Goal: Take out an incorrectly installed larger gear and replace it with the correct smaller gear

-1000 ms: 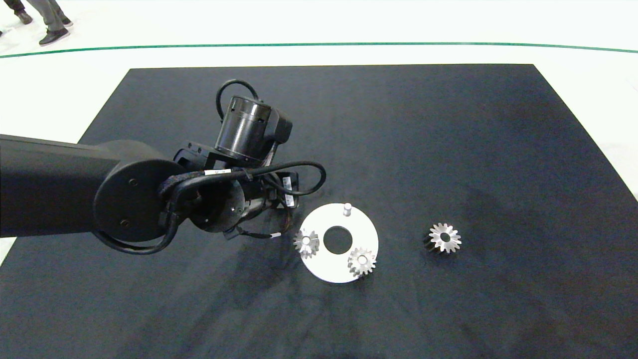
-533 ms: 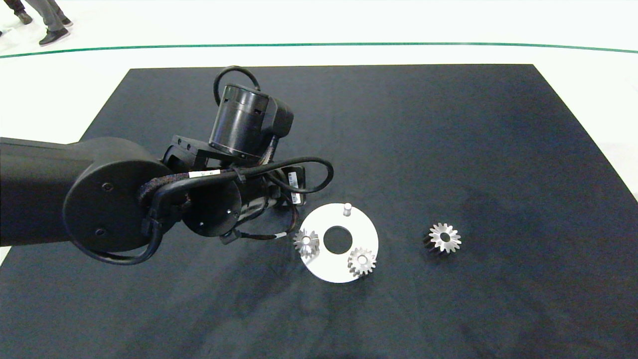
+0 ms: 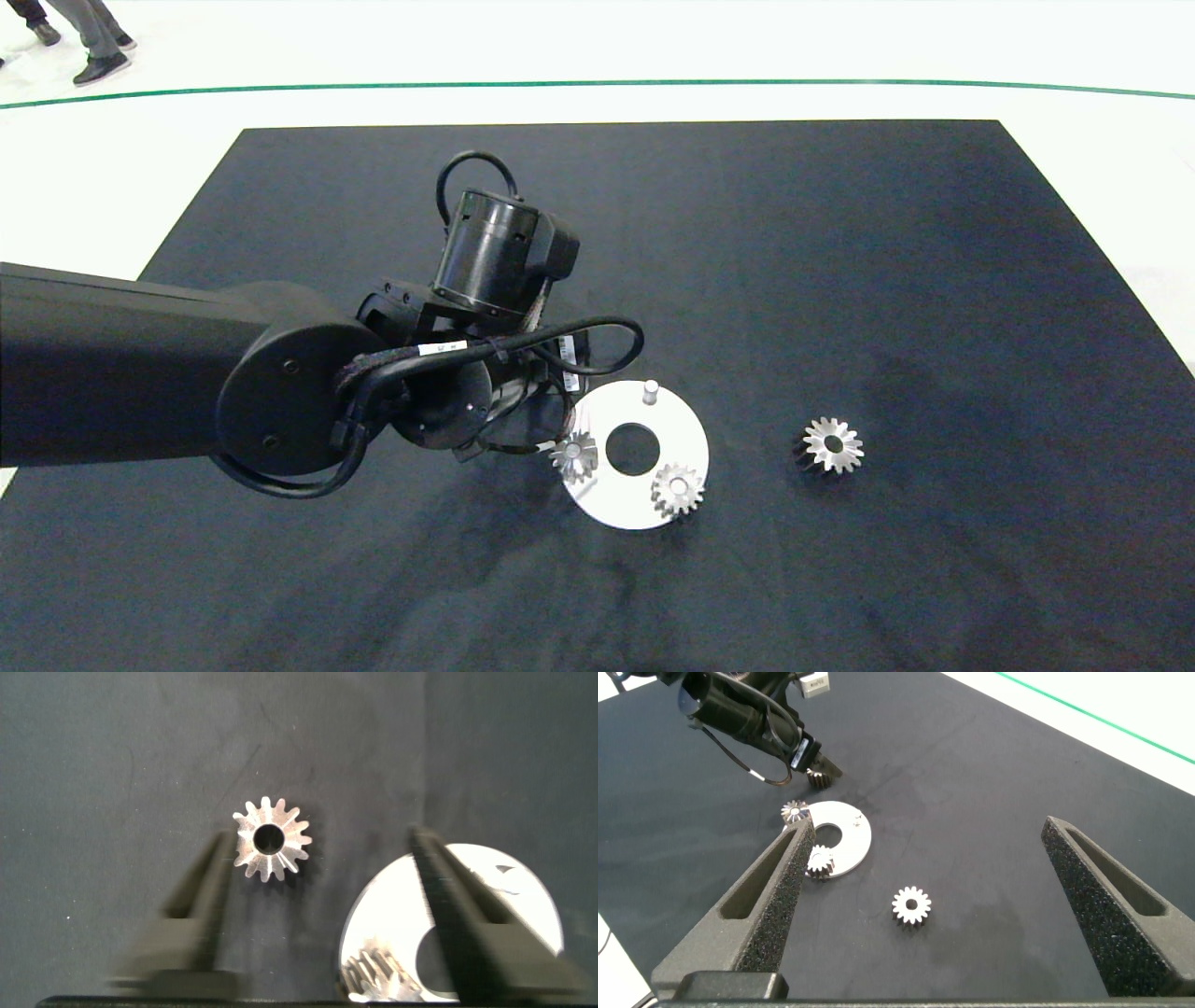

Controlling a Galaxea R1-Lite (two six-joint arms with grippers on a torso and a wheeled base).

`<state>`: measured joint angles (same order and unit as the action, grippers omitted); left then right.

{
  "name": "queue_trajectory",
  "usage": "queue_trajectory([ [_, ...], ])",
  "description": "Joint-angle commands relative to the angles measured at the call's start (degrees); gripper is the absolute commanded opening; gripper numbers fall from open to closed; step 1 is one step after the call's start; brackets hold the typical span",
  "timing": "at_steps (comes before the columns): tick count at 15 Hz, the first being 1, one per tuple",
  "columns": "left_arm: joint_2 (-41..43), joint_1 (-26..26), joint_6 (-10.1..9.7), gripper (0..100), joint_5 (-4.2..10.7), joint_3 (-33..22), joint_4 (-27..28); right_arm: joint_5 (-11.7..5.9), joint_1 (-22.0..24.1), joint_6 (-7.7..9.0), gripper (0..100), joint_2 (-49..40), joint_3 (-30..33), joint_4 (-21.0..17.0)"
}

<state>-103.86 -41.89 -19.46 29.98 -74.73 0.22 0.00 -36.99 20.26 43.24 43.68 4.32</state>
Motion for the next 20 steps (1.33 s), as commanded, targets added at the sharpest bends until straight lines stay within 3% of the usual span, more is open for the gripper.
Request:
queue_trajectory([
  [1, -0.73, 0.23, 0.3, 100, 0.17, 0.28, 0.04, 0.0, -0.02, 0.13, 100, 0.0, 0.0, 0.08],
  [9, -0.99, 1.81, 3.11, 100, 0.61, 1.34, -0.04, 0.0, -0.02, 0.13, 100, -0.17, 0.0, 0.08],
  [15, -1.78, 2.78, 3.2, 99, 0.52, 2.04, -0.04, 0.0, -0.02, 0.13, 100, 0.0, 0.0, 0.08],
  [20, -2.66, 3.74, 3.2, 90, 0.43, 2.04, -1.19, 0.0, -0.02, 0.13, 100, 0.09, -0.26, 0.08],
])
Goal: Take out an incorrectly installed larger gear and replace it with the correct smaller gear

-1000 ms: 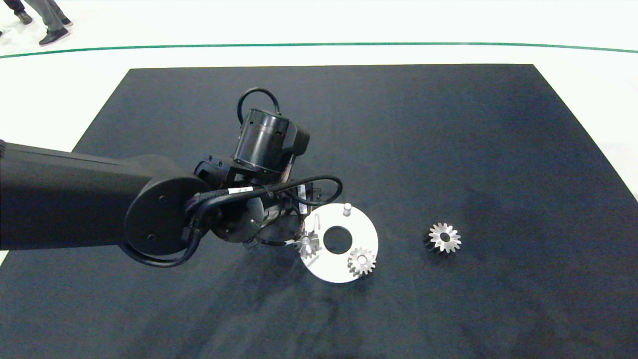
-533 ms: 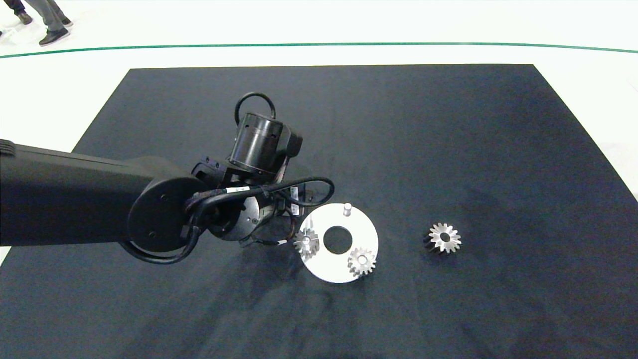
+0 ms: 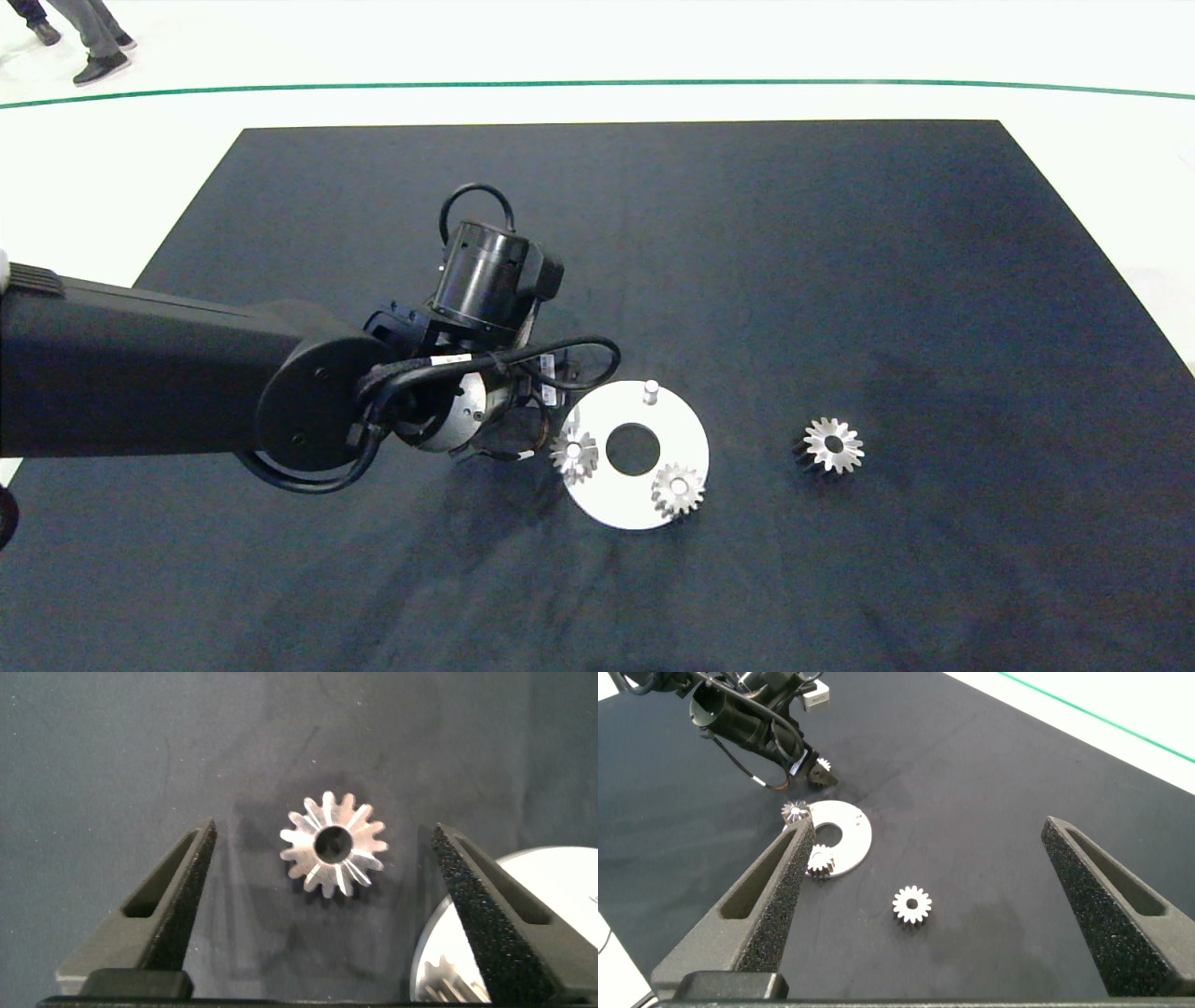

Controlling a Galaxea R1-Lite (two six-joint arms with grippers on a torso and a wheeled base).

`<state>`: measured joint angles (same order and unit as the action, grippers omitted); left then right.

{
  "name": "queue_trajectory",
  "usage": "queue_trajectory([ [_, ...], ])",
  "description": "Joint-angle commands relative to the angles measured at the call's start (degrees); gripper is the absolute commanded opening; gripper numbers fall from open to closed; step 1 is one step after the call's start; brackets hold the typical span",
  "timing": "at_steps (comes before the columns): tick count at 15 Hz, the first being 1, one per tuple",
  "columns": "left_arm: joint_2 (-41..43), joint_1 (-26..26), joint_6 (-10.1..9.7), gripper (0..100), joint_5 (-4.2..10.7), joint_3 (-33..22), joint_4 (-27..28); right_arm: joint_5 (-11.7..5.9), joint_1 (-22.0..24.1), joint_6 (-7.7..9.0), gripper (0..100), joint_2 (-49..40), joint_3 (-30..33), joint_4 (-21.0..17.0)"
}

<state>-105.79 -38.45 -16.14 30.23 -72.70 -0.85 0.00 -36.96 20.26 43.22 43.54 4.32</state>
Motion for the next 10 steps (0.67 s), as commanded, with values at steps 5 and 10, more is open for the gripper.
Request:
queue_trajectory([
  [5, -1.09, 0.22, -0.12, 80, 0.27, 0.11, -0.11, 0.0, -0.04, 0.13, 100, 0.11, -0.21, 0.08],
  [10, -1.61, 0.13, -0.3, 69, 0.44, 0.19, -0.82, 0.0, -0.04, 0.13, 100, 0.11, -0.21, 0.08],
])
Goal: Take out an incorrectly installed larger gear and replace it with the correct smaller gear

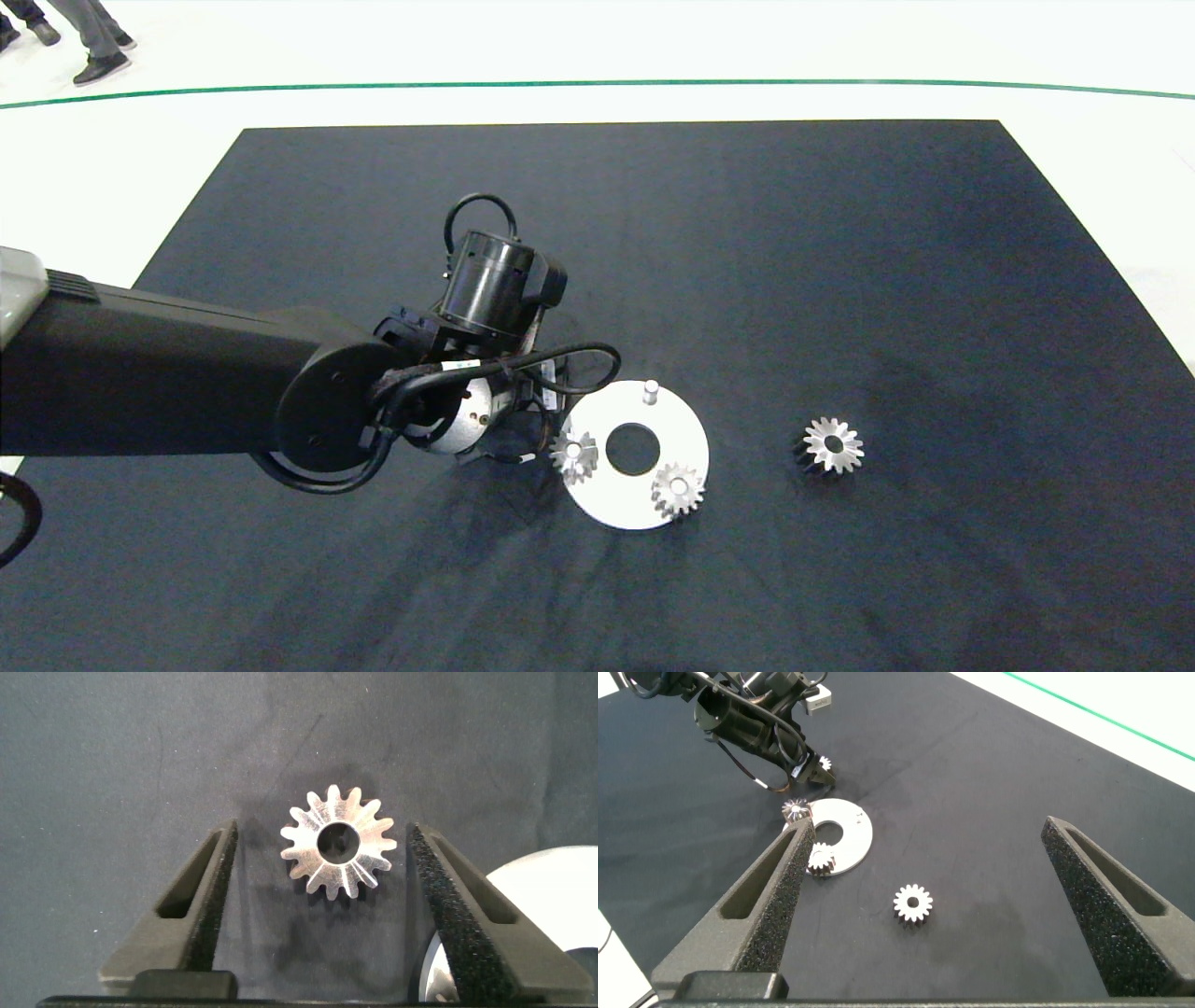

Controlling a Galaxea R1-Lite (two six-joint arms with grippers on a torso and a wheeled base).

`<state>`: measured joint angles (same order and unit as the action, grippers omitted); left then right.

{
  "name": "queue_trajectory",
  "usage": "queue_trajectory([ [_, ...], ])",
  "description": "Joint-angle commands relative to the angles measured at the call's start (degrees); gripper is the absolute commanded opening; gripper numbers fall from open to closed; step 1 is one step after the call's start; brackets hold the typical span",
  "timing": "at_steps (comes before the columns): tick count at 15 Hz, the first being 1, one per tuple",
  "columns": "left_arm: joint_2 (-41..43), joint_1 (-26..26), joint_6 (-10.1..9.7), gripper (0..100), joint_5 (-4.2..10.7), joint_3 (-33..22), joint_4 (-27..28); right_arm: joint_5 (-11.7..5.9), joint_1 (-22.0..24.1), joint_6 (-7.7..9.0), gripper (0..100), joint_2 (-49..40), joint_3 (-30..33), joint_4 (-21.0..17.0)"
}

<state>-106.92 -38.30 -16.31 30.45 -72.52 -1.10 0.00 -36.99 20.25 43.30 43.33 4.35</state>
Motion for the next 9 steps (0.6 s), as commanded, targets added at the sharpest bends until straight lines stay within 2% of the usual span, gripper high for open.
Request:
queue_trajectory([
  [1, -0.57, -0.02, -0.12, 68, 0.13, 0.01, -1.28, 0.0, -0.02, 0.14, 100, 0.03, 0.0, 0.04],
  [5, -0.48, -0.02, -0.04, 63, 0.22, 0.89, -2.15, 0.0, -0.02, 0.14, 100, -0.15, 0.0, 0.13],
  [9, -0.48, 0.07, 0.05, 54, 0.13, 0.89, -2.24, 0.0, -0.02, 0.14, 100, -0.23, 0.0, 0.04],
])
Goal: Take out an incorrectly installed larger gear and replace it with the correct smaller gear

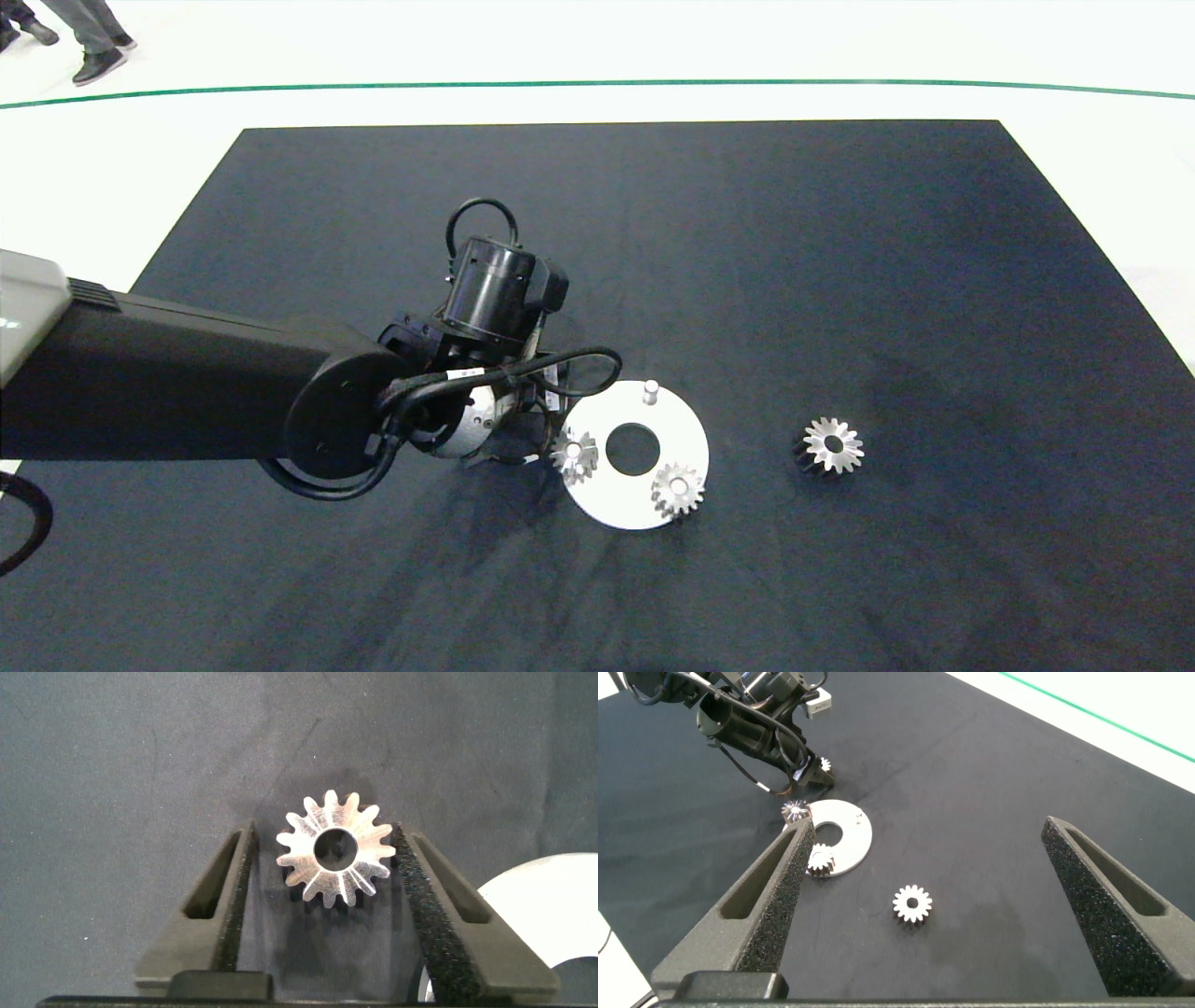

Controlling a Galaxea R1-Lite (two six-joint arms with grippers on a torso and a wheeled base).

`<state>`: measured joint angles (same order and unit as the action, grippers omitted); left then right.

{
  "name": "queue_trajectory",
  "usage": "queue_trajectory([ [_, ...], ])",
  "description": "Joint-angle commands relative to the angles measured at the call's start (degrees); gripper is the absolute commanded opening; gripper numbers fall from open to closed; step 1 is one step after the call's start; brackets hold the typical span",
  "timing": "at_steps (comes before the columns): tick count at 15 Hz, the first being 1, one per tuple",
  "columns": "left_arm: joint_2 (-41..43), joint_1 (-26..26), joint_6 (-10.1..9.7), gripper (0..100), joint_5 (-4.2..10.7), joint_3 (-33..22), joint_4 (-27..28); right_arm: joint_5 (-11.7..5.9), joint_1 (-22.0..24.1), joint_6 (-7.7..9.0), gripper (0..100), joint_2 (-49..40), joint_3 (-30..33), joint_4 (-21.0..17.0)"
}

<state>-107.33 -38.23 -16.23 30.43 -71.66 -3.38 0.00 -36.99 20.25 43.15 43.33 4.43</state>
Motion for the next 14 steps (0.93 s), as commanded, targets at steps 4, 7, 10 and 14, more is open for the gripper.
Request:
queue_trajectory([
  [4, 0.01, 0.0, -0.12, 47, 0.42, 0.03, -0.14, 0.0, -0.02, 0.14, 100, -0.09, 0.0, -0.03],
  [7, -0.08, 0.0, -0.12, 41, 0.33, 0.2, -0.05, 0.0, -0.02, 0.14, 100, 0.0, -0.08, -0.03],
  [10, 0.01, 0.0, -0.21, 38, 0.42, 0.38, -0.31, 0.0, -0.02, 0.23, 100, 0.09, -0.08, -0.03],
  [14, 0.1, -0.09, -0.03, 33, 0.25, 0.73, -0.84, 0.0, -0.1, 0.49, 100, 0.09, -0.08, -0.03],
])
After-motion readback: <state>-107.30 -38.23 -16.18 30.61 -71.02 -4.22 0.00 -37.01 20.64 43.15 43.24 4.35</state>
